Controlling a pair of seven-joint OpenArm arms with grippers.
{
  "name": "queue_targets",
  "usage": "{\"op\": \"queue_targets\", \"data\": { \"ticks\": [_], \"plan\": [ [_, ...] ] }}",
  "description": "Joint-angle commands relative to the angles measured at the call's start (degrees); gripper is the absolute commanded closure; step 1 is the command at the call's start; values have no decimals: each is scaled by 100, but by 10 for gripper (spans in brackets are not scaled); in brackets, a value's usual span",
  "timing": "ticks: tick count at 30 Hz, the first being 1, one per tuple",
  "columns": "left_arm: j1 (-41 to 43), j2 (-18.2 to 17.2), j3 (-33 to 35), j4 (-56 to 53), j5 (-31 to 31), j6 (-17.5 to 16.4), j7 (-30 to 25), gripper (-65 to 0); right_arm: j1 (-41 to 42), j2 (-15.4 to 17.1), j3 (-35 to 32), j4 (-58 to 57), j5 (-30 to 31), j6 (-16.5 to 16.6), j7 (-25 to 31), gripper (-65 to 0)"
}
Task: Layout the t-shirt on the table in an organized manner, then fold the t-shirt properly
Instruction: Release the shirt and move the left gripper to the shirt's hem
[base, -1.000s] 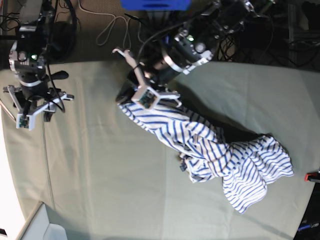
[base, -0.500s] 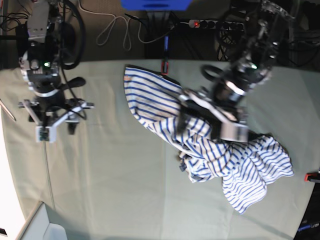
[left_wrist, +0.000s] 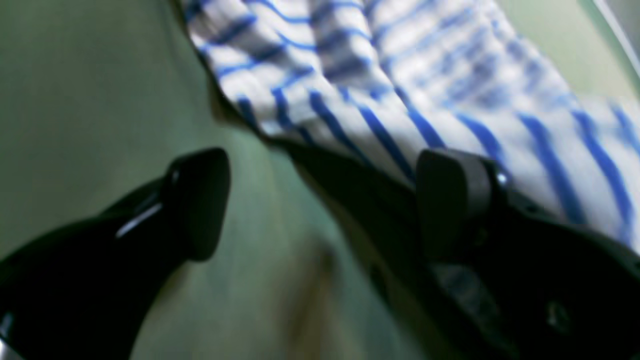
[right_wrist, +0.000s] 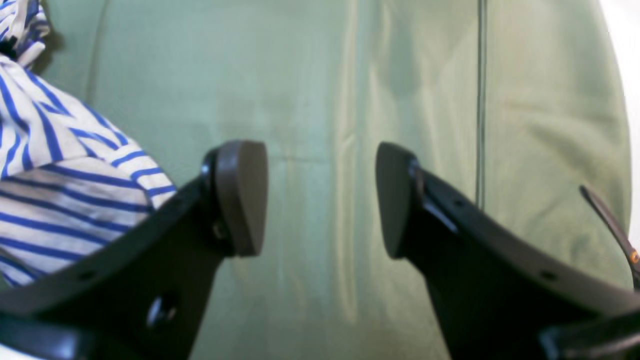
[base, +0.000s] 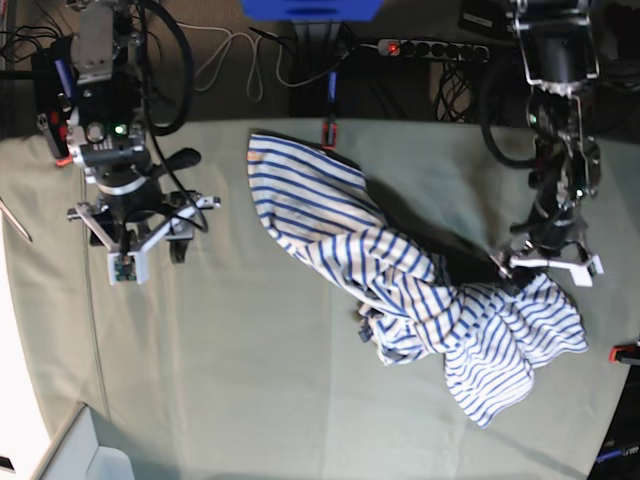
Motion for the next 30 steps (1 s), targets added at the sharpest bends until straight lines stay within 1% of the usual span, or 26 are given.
{"op": "queue_targets", "data": {
  "ticks": [1, 10, 14, 15, 17, 18, 20, 23, 25, 26, 27, 28, 30],
  "plan": [
    [-152, -78, -22, -52, -24, -49, -91, -557, -24, 29, 29, 87, -29, 28, 130, -351],
    [-882, -96, -40, -1354, -24, -49, -100, -556, -218, 38, 37, 87, -38, 28, 148, -349],
    [-1128, -105, -31, -1705, -24, -49, -100, -555, -226, 38, 37, 87, -38, 28, 139, -349],
    [-1136, -105, -22, -1714, -24, -49, -100, -546, -226, 38, 37, 87, -38, 28, 139, -349],
    [-1198, -105, -5, -1740, -24, -58, -100, -497, -235, 38, 37, 87, -38, 28, 130, -349],
    [-1242, -105, -13, -1775, -24, -58, -100, -453, -235, 38, 37, 87, -38, 28, 130, -349],
    [-1339, -105, -31, -1846, -15, -58, -144, -334, -235, 38, 37, 87, -38, 28, 130, -349],
    [-1400, -105, 4, -2066, -15, -58, -601, -164, -253, 38, 37, 87, -38, 28, 130, -349],
    [-1391, -96, 4, -2101, -15, -58, -856, -19, -323, 38, 37, 87, -38, 28, 130, -349],
    [-1391, -96, 4, -2066, -15, -58, -865, 0, -323, 38, 37, 87, -38, 28, 130, -349],
    [-1391, -96, 4, -1969, -24, -58, -803, 0, -323, 38, 37, 87, -38, 28, 130, -349],
    [-1383, -96, 4, -1758, -33, -58, -759, -15, -332, 38, 37, 87, -38, 28, 130, -349],
    [-1339, -96, 4, -1011, -68, -58, -715, 0, -341, 46, 64, 87, -38, 28, 130, -348]
  ]
}}
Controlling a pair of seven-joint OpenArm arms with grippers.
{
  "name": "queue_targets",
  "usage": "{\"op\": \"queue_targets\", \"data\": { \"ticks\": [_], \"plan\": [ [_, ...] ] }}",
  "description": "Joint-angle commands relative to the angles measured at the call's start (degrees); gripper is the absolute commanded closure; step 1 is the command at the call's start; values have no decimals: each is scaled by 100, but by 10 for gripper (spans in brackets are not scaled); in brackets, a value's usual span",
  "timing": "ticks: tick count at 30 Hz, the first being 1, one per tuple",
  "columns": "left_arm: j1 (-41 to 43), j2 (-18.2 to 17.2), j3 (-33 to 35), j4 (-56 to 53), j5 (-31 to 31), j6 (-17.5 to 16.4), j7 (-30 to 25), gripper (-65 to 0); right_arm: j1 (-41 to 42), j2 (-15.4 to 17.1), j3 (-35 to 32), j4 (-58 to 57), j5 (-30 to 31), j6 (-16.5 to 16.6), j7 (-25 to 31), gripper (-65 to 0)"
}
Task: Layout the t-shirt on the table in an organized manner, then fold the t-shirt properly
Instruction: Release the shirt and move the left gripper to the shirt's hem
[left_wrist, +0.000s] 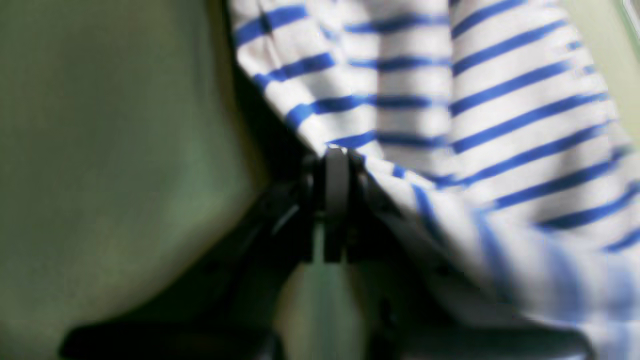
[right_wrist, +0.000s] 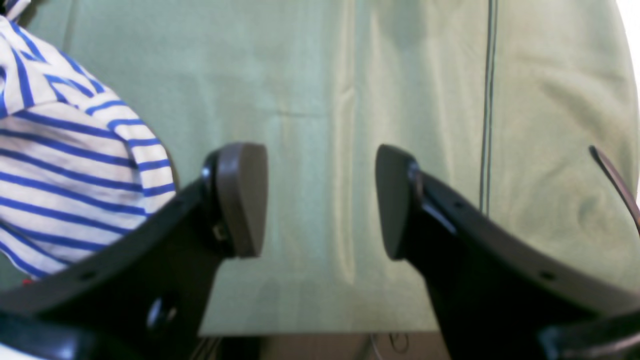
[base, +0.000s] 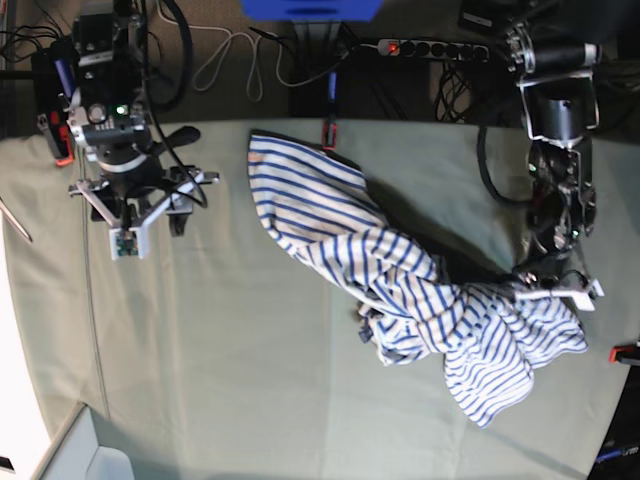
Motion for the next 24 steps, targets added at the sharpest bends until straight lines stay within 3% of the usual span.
{"op": "queue_targets", "data": {
  "ticks": [1, 6, 10, 14, 21, 24],
  "plan": [
    [-184, -103, -7, 530, -22, -132, -195, 0, 33, 62, 97, 93, -36, 30, 137, -348],
    [-114, -111, -7, 2332, 5, -88, -81, -2, 33, 97, 185, 93, -36, 30, 137, -348],
    [-483, -59, 2, 3080, 5, -88, 16, -2, -28, 88, 273, 93, -36, 30, 137, -348],
    [-984, 21, 116, 3299, 5, -79, 377, -2, -55, 88, 273, 93, -36, 30, 137, -348],
    [-1776, 3, 609, 3273, 22, -88, 359, -2, -169, 79, 624, 93, -36, 30, 163, -348],
    [-2145, 12, 916, 2763, 22, -79, 359, -2, -178, 71, 721, 93, -36, 30, 146, -348]
  ]
}}
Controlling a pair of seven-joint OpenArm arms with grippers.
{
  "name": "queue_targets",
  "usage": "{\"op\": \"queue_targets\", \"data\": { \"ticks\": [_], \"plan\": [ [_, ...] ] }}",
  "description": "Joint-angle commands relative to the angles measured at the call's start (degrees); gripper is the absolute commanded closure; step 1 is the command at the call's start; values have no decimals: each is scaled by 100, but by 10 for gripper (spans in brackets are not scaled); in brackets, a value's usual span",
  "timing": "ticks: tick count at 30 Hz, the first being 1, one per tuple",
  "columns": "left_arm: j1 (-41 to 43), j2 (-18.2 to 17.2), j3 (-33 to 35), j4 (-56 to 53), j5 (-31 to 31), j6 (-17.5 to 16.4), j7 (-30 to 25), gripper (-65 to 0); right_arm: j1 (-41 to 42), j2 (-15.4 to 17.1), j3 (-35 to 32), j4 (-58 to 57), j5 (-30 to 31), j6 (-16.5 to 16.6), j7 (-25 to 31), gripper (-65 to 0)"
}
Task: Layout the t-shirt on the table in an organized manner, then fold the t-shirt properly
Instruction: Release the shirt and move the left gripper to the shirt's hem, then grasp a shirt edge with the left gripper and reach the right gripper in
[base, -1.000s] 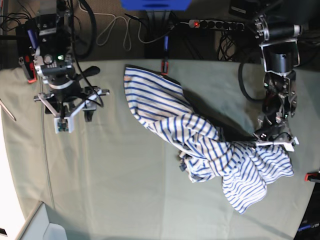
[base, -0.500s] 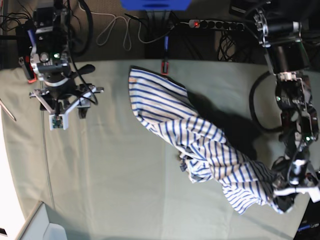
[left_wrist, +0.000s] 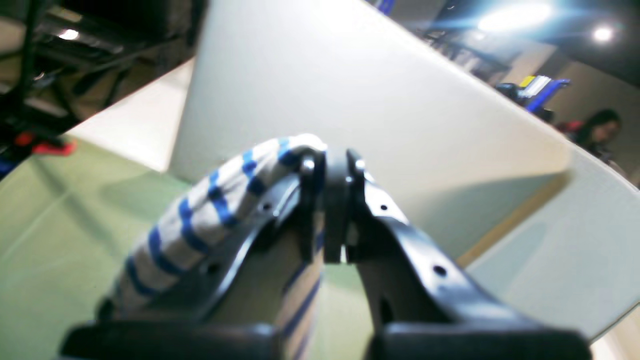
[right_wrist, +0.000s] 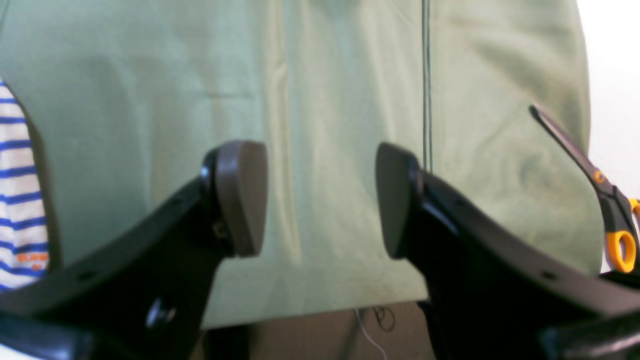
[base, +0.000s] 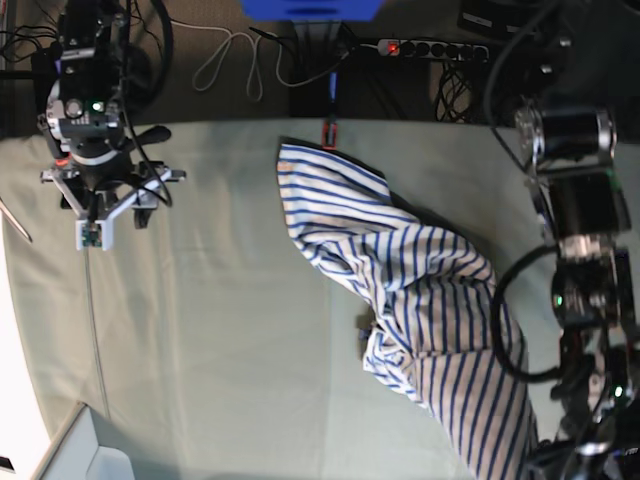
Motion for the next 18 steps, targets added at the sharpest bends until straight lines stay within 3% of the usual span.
{"op": "queue_targets", "data": {
  "ticks": [1, 4, 12, 14, 18],
  "plan": [
    [-332, -21, 117, -156, -28, -44, -109, -2, 12, 42, 52, 93, -25, 28, 135, -348],
    [-833, 14, 416, -904, -28, -44, -249, -2, -76, 34, 140, 93, -25, 28, 144, -348],
    [-2178, 454, 1313, -3339, -28, -44, -1243, -9, -225, 34, 343, 93, -25, 28, 170, -348],
    [-2521, 480, 1559, -3910, -28, -44, -1208, -62, -234, 34, 343, 93, -25, 28, 152, -348],
    [-2626, 559, 1858, -4288, -72, -88, -1128, -275, -234, 34, 325, 93, -25, 28, 135, -348]
  ]
}}
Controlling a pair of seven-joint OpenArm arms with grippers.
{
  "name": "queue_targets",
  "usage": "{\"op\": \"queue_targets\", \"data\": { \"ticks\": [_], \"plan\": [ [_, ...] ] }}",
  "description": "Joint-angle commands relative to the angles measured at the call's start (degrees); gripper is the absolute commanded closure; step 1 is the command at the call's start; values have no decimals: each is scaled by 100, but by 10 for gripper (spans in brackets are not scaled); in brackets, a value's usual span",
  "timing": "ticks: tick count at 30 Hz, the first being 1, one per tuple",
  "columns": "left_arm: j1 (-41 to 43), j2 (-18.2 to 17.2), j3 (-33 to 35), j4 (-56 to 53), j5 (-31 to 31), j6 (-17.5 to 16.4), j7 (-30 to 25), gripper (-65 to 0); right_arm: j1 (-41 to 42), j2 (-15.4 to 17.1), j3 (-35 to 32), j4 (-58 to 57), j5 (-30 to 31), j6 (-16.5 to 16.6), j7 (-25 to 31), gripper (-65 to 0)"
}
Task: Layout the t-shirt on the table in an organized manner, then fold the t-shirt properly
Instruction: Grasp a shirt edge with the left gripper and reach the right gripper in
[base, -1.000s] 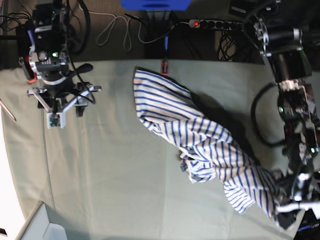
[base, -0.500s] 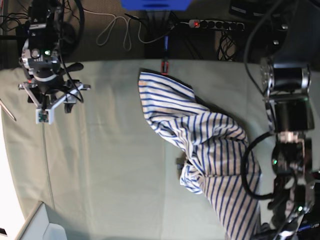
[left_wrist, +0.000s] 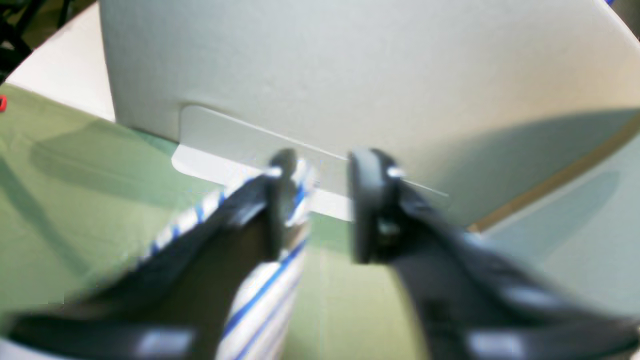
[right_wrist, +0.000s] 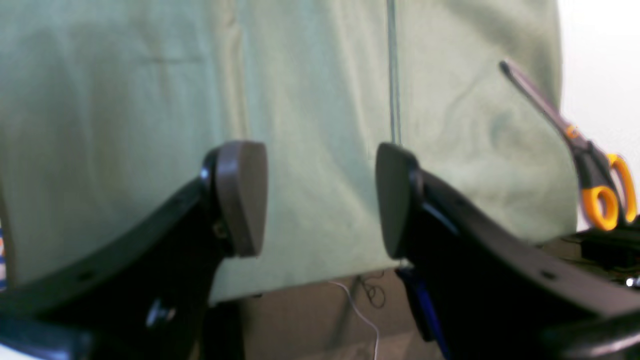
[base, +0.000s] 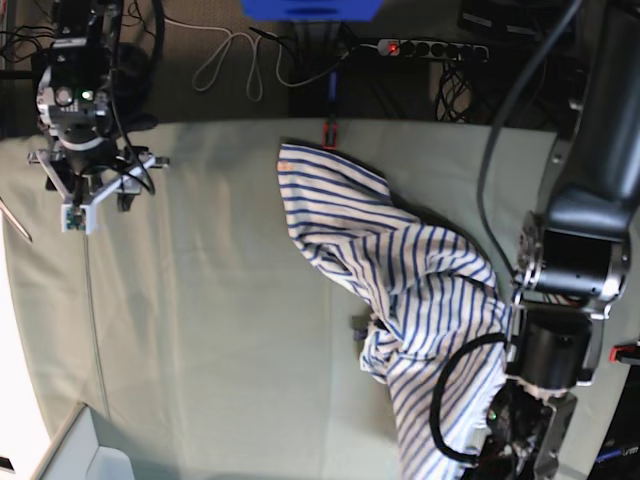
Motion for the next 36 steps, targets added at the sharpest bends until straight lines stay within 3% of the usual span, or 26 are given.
{"op": "queue_targets", "data": {
  "ticks": [1, 3, 9, 14, 20, 26, 36],
  "plan": [
    [-84, -3, -2, 186, -7, -80, -123, -325, 20, 42, -7, 97, -23, 28, 137, -349],
    [312, -29, -46, 477, -7, -80, -158, -370, 20, 42, -25, 97, -23, 28, 137, -351],
    [2026, -460, -688, 2208, -15, -36, -123, -351, 55, 51, -183, 115, -23, 28, 172, -352],
    [3872, -592, -1330, 3422, -24, -27, -123, -351, 64, 51, -482, 133, -23, 28, 172, -352],
    [5314, -574, -1743, 3808, -24, -27, -167, -354, 72, 60, -825, 115, -23, 28, 181, -352],
    [5587, -407, -2103, 3228, -15, -62, -167, -355, 37, 69, -860, 106, -23, 28, 181, -352],
    [5297, -310, -2068, 2252, 11, -80, -167, -354, 28, 69, -1344, 106, -23, 28, 137, -352]
  ]
}}
